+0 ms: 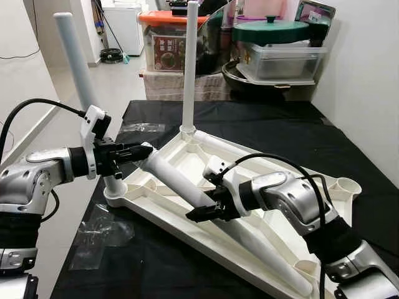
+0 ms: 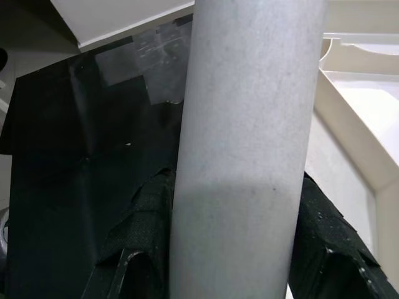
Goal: Building children table
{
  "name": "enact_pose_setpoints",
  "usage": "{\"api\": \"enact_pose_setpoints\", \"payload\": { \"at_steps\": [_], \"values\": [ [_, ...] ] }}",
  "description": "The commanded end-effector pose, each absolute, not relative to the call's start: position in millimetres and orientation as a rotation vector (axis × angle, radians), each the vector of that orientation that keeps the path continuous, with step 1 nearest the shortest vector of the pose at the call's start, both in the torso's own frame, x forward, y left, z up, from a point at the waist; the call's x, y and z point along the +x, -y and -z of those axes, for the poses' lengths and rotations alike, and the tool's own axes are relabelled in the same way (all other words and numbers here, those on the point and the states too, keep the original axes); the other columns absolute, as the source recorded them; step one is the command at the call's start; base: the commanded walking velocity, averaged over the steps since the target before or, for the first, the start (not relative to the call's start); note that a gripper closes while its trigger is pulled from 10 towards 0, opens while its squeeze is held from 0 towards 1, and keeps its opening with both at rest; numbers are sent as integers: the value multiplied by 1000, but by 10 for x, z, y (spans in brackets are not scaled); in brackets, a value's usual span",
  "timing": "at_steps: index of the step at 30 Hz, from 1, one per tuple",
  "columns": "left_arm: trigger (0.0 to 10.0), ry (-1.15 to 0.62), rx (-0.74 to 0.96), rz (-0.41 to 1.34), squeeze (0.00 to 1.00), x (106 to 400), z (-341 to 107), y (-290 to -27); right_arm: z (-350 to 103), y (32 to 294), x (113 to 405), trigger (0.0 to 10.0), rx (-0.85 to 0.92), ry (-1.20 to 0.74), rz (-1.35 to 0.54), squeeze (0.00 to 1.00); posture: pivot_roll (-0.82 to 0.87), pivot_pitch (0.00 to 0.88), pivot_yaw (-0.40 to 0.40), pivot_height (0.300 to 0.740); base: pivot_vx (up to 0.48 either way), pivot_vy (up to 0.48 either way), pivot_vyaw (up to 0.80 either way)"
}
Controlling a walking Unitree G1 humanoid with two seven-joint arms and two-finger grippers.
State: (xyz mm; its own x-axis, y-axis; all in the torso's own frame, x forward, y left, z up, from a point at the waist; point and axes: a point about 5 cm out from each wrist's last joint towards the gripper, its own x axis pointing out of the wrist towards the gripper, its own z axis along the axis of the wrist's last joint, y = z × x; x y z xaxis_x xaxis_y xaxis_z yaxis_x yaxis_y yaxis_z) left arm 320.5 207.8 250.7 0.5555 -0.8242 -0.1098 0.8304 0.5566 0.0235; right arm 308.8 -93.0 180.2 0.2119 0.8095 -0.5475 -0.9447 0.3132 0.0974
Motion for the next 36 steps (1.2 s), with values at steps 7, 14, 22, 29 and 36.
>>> {"api": "enact_pose_setpoints", "payload": {
  "at_steps": [7,14,22,29,36],
  "values": [
    [10000,118,203,1086,1000,3085,-2899,-2006,-1737,951,3107,0,-333,-581,-1216,0,-22,0,-34,740,0,0,0],
    [10000,187,311,1018,1000,3139,-3231,-2188,-1795,919,3117,0,-341,-535,-1236,0,-18,0,-37,740,0,0,0],
    [10000,257,362,923,0,3168,-3453,-2280,-1943,937,3166,0,-337,-470,-1223,0,-17,0,-35,740,0,0,0],
    [10000,344,395,890,0,3078,-3492,-2165,-2310,939,3303,0,-304,-357,-1166,0,-17,0,-38,740,0,0,0],
    [10000,461,436,776,0,2948,-3430,-2047,-2562,987,3514,0,-239,-252,-1022,0,-8,0,-52,740,0,0,0]
  ]
}}
